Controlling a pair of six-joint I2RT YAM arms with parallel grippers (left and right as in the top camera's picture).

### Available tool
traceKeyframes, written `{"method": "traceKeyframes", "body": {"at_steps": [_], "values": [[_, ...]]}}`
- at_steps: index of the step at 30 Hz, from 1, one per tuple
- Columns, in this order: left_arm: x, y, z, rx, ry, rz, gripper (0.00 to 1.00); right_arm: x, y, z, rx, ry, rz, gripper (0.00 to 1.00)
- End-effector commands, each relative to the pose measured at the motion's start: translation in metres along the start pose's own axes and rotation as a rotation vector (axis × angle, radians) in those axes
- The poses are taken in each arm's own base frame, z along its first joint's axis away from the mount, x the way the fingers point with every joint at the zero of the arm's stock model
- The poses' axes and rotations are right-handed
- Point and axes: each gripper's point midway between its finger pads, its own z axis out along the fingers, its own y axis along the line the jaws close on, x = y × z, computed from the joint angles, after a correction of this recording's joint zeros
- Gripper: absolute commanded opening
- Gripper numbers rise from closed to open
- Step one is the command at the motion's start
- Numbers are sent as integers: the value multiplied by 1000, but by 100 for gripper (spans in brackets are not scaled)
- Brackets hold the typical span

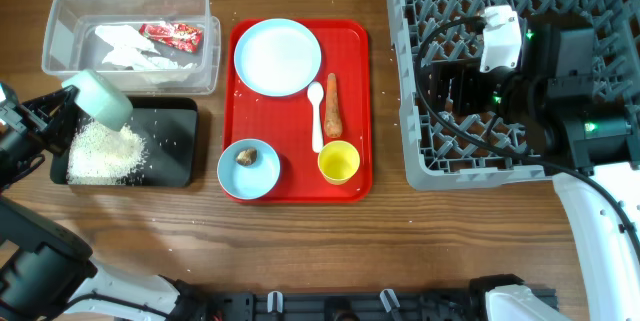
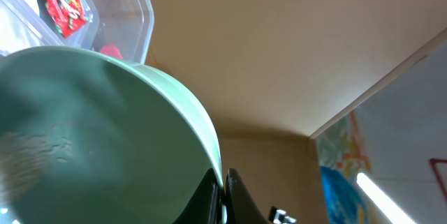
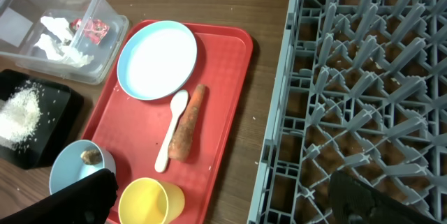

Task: Sort waste into correct bins and load items into the dishwasher rack
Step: 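Tip the green bowl over the black tray to pour out the rice, then return the empty green bowl to the red tray with left gripper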

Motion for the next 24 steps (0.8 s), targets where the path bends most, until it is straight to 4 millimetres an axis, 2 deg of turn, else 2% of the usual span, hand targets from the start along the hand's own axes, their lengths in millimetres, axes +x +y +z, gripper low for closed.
{"method": "traceKeyframes", "body": {"at_steps": [1,5,10,14,16,19,22,24], "values": [[2,-5,-1,43,-1,-68,4,0,5,0,-23,3,8,100],[9,-6,-1,43,0,-160,4,0,5,0,-23,3,8,100],[9,-6,0,42,2,-131,4,0,5,0,-23,1,7,100],[22,-17,13,36,45,-90,4,-1,5,0,-23,-2,6,100],[35,-33,23,35,80,-33,4,-1,5,0,-23,-1,6,100],[59,-44,40,-18,141,48,4,-1,5,0,-23,-2,6,100],[101,-44,74,-145,273,202,4,-4,5,0,-24,-12,3,100],[131,-51,100,-145,379,316,4,-4,5,0,-24,-15,2,100]]}}
